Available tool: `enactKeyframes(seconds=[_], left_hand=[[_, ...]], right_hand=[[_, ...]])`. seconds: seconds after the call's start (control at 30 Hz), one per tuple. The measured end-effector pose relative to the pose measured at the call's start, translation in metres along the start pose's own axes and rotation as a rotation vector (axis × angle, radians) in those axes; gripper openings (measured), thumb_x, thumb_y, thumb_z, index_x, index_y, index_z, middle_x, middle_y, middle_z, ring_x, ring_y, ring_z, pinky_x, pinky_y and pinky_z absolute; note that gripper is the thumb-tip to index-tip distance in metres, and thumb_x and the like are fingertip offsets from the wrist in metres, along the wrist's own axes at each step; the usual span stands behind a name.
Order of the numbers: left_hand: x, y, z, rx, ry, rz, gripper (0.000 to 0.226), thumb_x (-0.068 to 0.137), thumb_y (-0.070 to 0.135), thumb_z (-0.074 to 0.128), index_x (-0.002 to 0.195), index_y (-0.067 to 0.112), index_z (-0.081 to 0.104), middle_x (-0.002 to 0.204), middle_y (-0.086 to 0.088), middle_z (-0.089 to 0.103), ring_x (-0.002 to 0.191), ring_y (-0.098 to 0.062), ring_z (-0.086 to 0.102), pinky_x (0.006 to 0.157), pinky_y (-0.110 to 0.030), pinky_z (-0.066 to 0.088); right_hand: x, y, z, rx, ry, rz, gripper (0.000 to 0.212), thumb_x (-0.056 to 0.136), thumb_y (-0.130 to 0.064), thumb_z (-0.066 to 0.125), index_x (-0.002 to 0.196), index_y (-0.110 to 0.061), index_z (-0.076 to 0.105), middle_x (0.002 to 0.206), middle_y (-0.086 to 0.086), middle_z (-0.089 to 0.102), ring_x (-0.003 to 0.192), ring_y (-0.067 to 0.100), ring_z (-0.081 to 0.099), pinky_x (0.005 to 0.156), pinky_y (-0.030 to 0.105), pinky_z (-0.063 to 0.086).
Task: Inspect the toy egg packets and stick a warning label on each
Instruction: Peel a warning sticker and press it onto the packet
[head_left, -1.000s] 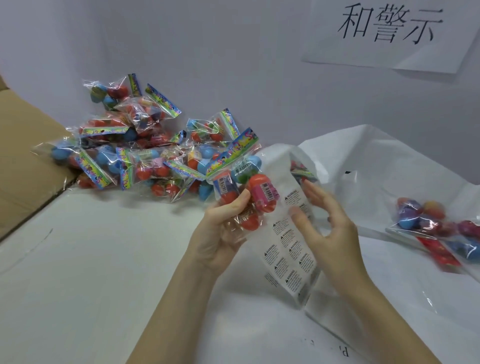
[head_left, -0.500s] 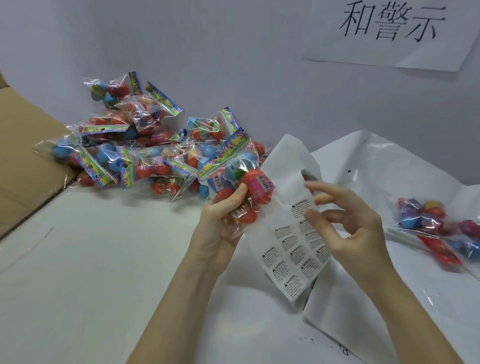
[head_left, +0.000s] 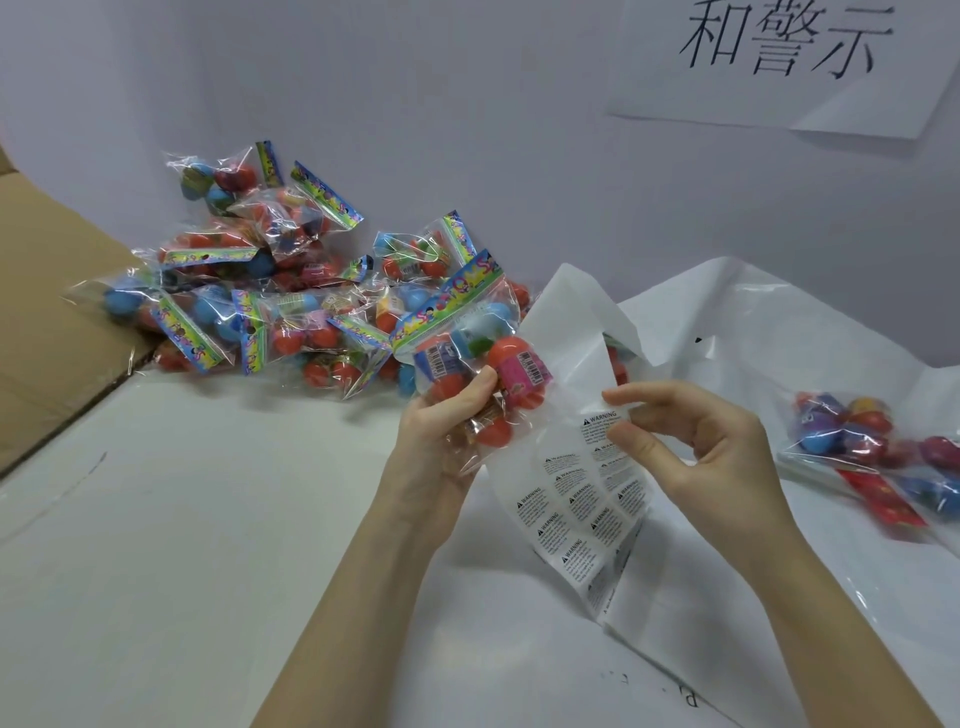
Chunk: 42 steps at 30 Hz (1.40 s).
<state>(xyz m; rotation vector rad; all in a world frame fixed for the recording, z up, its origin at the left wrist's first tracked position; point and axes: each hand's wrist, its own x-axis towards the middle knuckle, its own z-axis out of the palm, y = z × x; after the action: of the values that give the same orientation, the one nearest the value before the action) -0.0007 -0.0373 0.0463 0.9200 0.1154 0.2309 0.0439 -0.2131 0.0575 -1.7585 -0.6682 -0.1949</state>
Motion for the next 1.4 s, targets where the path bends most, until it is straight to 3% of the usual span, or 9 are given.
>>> enactKeyframes(seconds=[0.23,0.37,0.63,0.83,0.97,1.1,1.17,1.27,1.4], left_hand=[[0.000,-0.001,0.001,-0.004,0.006,-0.001,0.031,0.064,0.020,0.065,0.094,0.013,0.066,0.074,0.002,0.070,0.063,-0.007,0.066,0.054,-0.017,0.052],[0.001,-0.002,0.004,-0.038,0.025,-0.007,0.030,0.065,0.017,0.063,0.094,0.014,0.067,0.075,0.002,0.071,0.064,-0.007,0.067,0.058,-0.017,0.054],[0.000,-0.004,0.005,-0.103,0.076,-0.055,0.025,0.066,0.017,0.062,0.090,0.015,0.068,0.075,0.003,0.072,0.062,-0.007,0.067,0.057,-0.017,0.053],[0.001,-0.005,0.007,-0.143,0.121,-0.048,0.026,0.081,0.012,0.058,0.064,0.020,0.076,0.066,0.007,0.071,0.057,-0.004,0.067,0.054,-0.017,0.053],[0.005,-0.008,0.007,-0.196,0.263,-0.057,0.011,0.086,0.013,0.058,0.083,0.017,0.067,0.062,0.005,0.069,0.051,-0.004,0.063,0.045,-0.014,0.049],[0.011,-0.010,-0.001,-0.051,0.474,0.057,0.005,0.082,0.014,0.066,0.083,0.014,0.061,0.059,0.005,0.060,0.052,-0.007,0.054,0.064,-0.021,0.047],[0.011,-0.007,-0.003,0.078,0.536,0.200,0.009,0.080,0.010,0.069,0.082,0.011,0.061,0.059,0.006,0.060,0.053,-0.006,0.054,0.061,-0.019,0.047],[0.006,0.000,0.003,0.111,0.507,0.353,0.015,0.078,-0.001,0.066,0.074,0.014,0.062,0.052,0.012,0.061,0.048,0.000,0.053,0.048,-0.013,0.044],[-0.006,0.009,0.001,-0.160,0.202,0.212,0.015,0.054,0.018,0.070,0.069,0.018,0.073,0.065,0.007,0.067,0.060,-0.006,0.062,0.057,-0.017,0.048]], right_hand=[[-0.002,0.001,0.003,-0.054,0.088,-0.093,0.035,0.068,0.001,0.076,0.076,-0.033,0.069,0.070,-0.021,0.070,0.067,0.000,0.067,0.070,0.008,0.048],[-0.004,0.002,0.009,-0.295,0.179,-0.362,0.030,0.068,-0.003,0.075,0.094,-0.016,0.067,0.082,-0.011,0.067,0.073,0.001,0.063,0.068,0.005,0.047],[-0.003,0.019,0.008,-0.587,0.242,-0.640,0.013,0.071,-0.002,0.072,0.085,-0.003,0.074,0.083,0.005,0.072,0.062,0.019,0.070,0.056,0.031,0.050],[-0.002,0.022,0.013,-0.669,0.329,-0.644,0.010,0.079,-0.012,0.067,0.083,-0.010,0.076,0.091,0.009,0.072,0.066,0.026,0.063,0.061,0.035,0.046],[-0.002,0.016,0.018,-0.688,0.334,-0.617,0.010,0.078,-0.017,0.067,0.078,-0.012,0.075,0.098,0.012,0.064,0.096,0.022,0.048,0.082,0.032,0.032],[-0.007,0.006,0.019,-0.404,0.242,-0.420,0.009,0.075,-0.026,0.059,0.073,-0.019,0.065,0.104,0.000,0.049,0.104,0.001,0.040,0.089,0.034,0.031],[-0.008,0.003,0.017,-0.302,0.252,-0.338,0.005,0.073,-0.032,0.058,0.076,-0.032,0.054,0.104,-0.008,0.043,0.107,-0.003,0.038,0.093,0.041,0.033],[-0.006,0.004,0.015,-0.370,0.310,-0.277,0.010,0.071,-0.027,0.068,0.076,-0.027,0.059,0.100,-0.002,0.041,0.097,0.006,0.036,0.094,0.048,0.035],[-0.004,0.011,0.020,-0.528,0.329,-0.289,0.013,0.070,-0.021,0.071,0.078,-0.011,0.069,0.092,0.002,0.042,0.090,0.007,0.031,0.084,0.025,0.034]])
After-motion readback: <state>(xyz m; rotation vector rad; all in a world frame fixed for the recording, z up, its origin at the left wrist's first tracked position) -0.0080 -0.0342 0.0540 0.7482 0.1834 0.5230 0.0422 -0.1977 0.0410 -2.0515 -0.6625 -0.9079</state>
